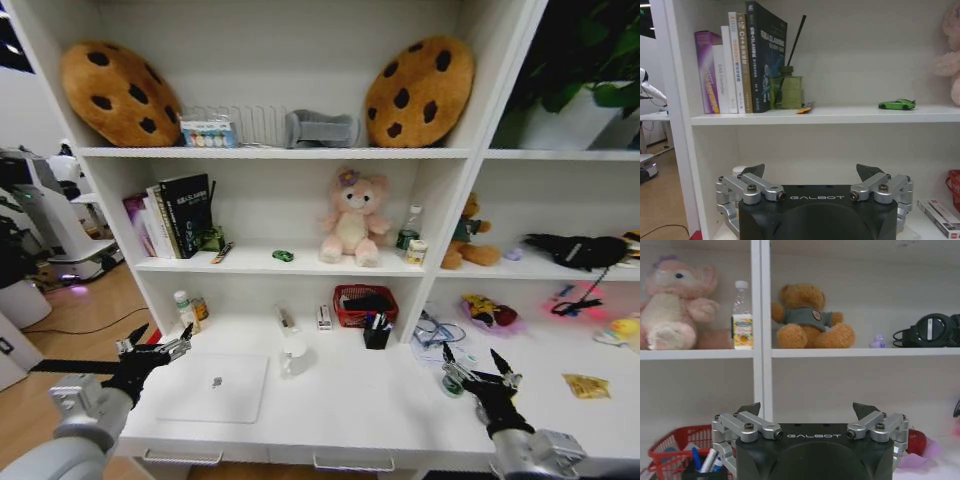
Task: Organize the objects on the table.
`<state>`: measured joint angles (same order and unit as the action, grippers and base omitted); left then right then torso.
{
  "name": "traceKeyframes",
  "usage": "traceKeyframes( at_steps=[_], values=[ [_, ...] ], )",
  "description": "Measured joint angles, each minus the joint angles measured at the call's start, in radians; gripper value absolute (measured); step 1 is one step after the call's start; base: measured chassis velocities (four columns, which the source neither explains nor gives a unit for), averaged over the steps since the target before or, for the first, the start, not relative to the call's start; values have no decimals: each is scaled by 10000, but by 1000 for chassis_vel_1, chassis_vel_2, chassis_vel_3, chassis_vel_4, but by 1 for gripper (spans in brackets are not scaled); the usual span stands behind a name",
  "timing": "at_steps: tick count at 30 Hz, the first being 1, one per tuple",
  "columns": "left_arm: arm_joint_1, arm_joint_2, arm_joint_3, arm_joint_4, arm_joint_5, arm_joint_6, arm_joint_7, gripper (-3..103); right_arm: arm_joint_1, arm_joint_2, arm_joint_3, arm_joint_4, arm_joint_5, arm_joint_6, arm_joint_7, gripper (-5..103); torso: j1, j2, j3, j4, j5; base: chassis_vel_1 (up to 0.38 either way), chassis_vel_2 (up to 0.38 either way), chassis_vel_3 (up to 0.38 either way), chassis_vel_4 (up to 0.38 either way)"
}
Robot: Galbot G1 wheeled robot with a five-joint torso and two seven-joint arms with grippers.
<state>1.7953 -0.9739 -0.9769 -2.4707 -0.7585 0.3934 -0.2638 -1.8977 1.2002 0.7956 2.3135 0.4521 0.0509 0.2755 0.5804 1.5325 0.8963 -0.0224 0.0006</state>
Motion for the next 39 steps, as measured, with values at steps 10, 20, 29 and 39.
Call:
traceKeyframes(
  at_steps=[10, 20, 29, 39],
  values=[
    [-1, 1, -2, 1, 0, 0, -3, 100, 439, -367, -539, -1245, -161, -651, -325, 100, -1, 1, -2, -1, -12, -53, -51, 50, 36],
    [0, 0, -2, 1, 0, 0, -3, 100, 1370, -1010, -1016, -2330, -4, -988, -222, 100, -2, 1, -2, -2, -5, 34, 31, -19, -18],
    [0, 0, -2, 1, 1, 0, -1, 100, 1859, -1243, -1208, -2960, 184, -1098, -359, 101, -2, 1, -1, -1, -6, 0, 0, 0, 0],
    [0, 0, -2, 1, 0, 0, -2, 100, 1971, -1288, -1315, -3178, 93, -1192, -412, 64, -2, 2, -1, -2, -5, 0, 0, 0, 0]
  ],
)
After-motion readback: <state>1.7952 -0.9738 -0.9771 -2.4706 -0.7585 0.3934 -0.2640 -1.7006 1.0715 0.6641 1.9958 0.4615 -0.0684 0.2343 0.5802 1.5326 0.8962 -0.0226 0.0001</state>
